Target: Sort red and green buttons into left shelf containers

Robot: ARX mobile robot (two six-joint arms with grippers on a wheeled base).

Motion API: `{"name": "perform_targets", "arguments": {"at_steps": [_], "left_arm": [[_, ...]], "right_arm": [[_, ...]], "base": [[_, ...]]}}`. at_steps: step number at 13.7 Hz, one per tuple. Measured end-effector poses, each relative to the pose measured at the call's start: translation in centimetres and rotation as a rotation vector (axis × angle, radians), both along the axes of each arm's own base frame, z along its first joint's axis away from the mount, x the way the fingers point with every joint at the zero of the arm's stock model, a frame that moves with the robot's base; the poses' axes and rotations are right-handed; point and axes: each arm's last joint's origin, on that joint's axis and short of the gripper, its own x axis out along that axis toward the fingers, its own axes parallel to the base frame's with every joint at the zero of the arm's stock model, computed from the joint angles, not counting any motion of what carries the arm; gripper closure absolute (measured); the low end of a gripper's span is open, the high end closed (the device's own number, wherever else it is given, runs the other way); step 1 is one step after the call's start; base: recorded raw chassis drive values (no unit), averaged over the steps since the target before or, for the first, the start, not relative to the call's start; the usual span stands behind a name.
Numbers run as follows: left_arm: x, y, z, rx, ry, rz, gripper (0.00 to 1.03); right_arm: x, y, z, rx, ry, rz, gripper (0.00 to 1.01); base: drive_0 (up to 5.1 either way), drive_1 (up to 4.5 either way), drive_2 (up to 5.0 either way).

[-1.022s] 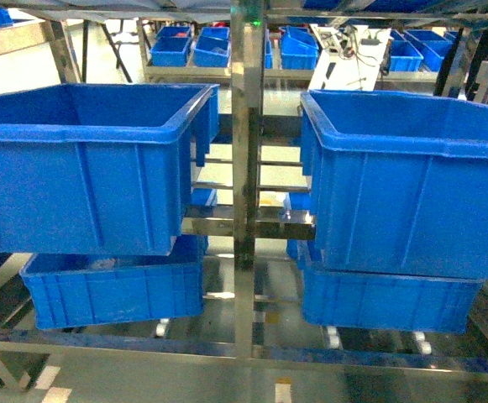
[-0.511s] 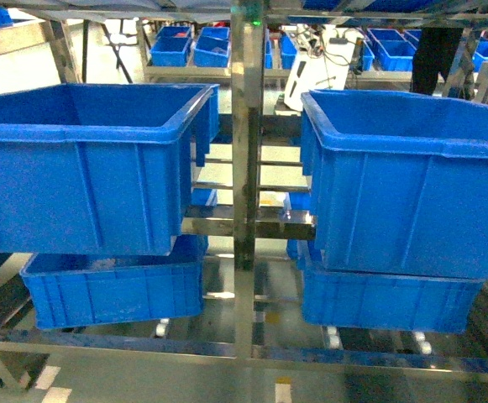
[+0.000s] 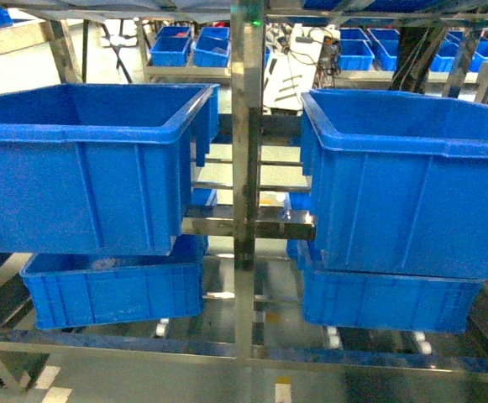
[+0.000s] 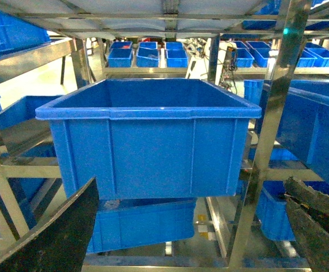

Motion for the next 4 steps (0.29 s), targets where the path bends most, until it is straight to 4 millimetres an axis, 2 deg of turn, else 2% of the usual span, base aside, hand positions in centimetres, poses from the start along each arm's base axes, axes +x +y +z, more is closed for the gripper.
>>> {"name": "perform_targets", "arguments": {"at_steps": [4], "left_arm": [[0.0,0.0,0.0,0.0,0.0,0.0,0.05]], "right_arm": [[0.0,0.0,0.0,0.0,0.0,0.0,0.03]], "base": [[0.0,0.0,0.0]]}}
